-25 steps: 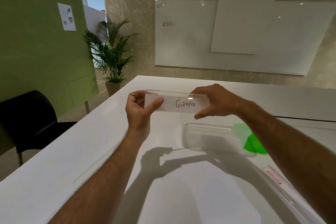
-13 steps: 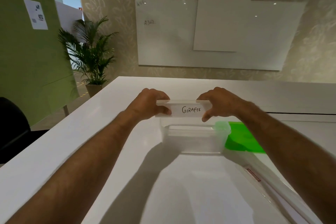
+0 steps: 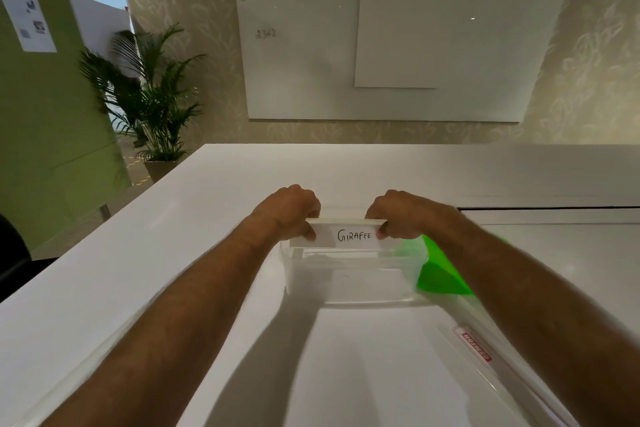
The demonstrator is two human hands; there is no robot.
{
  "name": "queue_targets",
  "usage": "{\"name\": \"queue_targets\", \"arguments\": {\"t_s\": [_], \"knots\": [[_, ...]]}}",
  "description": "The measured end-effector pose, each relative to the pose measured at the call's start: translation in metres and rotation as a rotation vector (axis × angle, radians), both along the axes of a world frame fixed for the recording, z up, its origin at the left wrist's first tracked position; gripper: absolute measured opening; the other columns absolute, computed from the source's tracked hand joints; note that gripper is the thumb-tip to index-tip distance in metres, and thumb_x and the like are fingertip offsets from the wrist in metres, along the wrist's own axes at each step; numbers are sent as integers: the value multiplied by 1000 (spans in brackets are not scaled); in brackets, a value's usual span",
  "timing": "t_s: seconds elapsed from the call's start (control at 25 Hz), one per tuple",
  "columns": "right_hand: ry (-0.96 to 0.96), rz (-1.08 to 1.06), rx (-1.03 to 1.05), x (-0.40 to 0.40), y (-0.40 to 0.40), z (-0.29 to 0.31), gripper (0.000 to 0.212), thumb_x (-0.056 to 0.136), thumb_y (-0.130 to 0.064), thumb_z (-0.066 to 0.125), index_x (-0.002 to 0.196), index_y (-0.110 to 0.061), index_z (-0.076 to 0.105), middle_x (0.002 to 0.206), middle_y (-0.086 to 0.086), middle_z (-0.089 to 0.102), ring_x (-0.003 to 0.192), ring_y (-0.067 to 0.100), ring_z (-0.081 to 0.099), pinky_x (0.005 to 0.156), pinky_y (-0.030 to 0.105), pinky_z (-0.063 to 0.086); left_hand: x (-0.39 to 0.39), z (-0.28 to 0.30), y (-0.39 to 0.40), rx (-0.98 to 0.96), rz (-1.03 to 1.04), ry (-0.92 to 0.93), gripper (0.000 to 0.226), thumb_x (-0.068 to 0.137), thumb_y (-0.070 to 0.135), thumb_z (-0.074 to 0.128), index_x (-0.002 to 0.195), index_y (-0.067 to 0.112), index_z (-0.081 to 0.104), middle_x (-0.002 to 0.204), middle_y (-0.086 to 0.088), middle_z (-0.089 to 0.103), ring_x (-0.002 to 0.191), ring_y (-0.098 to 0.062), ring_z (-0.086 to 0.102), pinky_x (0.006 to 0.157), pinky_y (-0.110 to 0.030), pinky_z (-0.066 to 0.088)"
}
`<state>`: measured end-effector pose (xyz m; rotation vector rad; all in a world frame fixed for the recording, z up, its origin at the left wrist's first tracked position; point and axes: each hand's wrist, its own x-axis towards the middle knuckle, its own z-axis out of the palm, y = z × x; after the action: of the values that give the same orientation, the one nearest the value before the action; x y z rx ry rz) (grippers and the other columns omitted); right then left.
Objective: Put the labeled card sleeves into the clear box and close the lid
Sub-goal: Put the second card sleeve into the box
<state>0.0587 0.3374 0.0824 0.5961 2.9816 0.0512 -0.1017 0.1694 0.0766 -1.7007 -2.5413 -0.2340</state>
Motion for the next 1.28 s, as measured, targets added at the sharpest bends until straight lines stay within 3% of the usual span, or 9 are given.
{"name": "queue_targets", "arguments": {"t_s": [0.16,0.28,0.56,0.76,0.88,1.08,1.2,1.28], "knots": [[-40,-18,24,-8,2,-16,35,81,-21,74,116,-20,67,112,8,63,90,23,58,74,28,44,2,-11,16,-119,19,31,38,69,28,88,95,16,63,90,1,53,80,-22,55,66,-30,42],[-66,-10,54,-15,5,-27,36,79,-24,76,113,-17,67,114,8,62,98,26,60,71,28,40,0,-20,25,-178,23,56,38,67,25,90,92,18,62,90,1,52,78,-21,55,67,-31,45],[-104,-25,22,-25,9,-39,39,76,-22,79,112,-14,66,116,9,61,103,28,61,75,31,44,-3,-29,38,-293,12,72,37,68,18,89,81,18,55,102,-7,66,77,-23,56,73,-33,52],[-131,-22,36,-28,11,-43,39,80,-21,75,117,-14,64,121,11,60,106,29,61,84,35,49,-5,-31,39,-311,7,81,37,69,21,88,92,16,59,108,-6,63,82,-22,55,70,-31,45],[-101,-33,1,-27,13,-45,46,82,-24,73,125,-19,59,127,7,56,113,27,57,88,32,45,-4,-34,39,-295,11,94,41,72,23,86,103,12,62,113,-8,63,94,-26,63,75,-33,49],[146,-20,-44,-18,11,-32,44,84,-39,70,126,-26,59,122,-2,64,113,19,56,94,34,46,-3,-31,30,-86,36,-4,43,79,39,78,116,23,63,120,-2,62,107,-24,60,88,-36,50],[427,-42,112,-11,1,-27,44,89,-50,58,127,-28,58,122,-4,67,113,22,60,93,37,48,2,-26,20,138,45,95,43,87,47,66,125,27,60,123,3,66,114,-21,59,90,-38,50],[595,-51,148,-7,-5,-27,54,91,-55,51,135,-24,51,133,-2,62,121,22,58,97,39,48,6,-25,13,343,29,163,48,90,49,61,131,23,57,130,2,64,122,-20,55,93,-39,50]]}}
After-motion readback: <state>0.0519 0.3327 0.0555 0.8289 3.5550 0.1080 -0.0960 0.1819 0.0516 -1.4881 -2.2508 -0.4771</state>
